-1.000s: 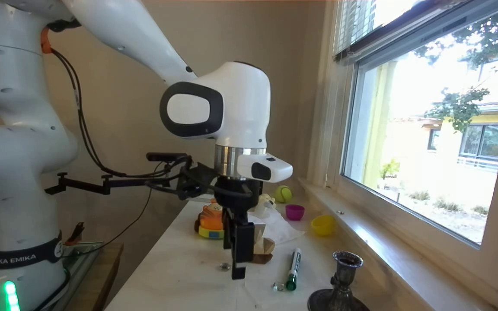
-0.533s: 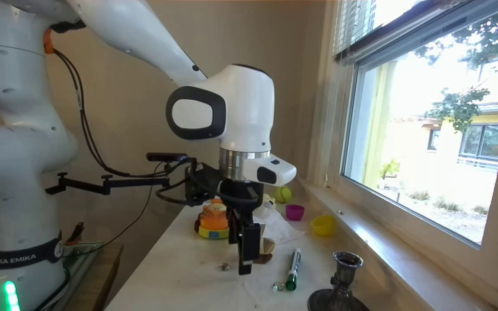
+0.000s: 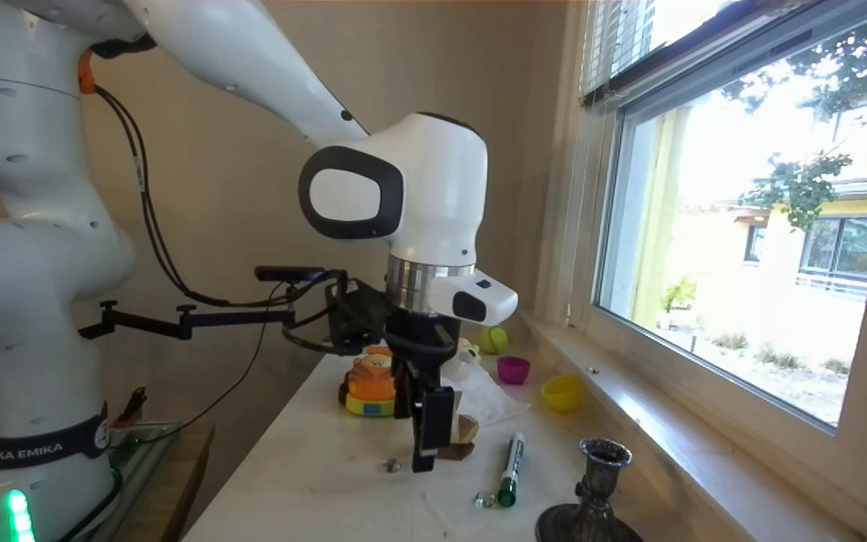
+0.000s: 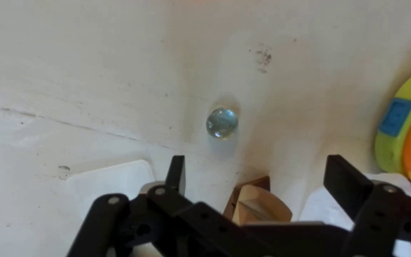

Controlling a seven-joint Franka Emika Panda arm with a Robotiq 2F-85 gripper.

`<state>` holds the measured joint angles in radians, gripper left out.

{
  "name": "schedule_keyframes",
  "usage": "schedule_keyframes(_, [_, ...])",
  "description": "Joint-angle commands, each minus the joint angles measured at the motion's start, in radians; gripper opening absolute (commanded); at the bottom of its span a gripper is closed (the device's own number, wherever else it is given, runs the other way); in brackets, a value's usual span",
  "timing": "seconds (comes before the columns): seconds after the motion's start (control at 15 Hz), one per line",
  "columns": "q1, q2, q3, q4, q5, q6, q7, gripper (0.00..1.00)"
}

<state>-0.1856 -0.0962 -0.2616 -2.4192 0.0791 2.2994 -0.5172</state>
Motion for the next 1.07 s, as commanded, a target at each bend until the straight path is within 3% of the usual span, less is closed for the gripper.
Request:
schedule_keyframes(0.0, [0.000,0.001,0.007,0.033,0.006,-0.057,-0.006,1.00])
schedule_keyframes(1.0, [-0.016,-0.010,0.013,0.051,-0.112,-0.159,0.071,1.00])
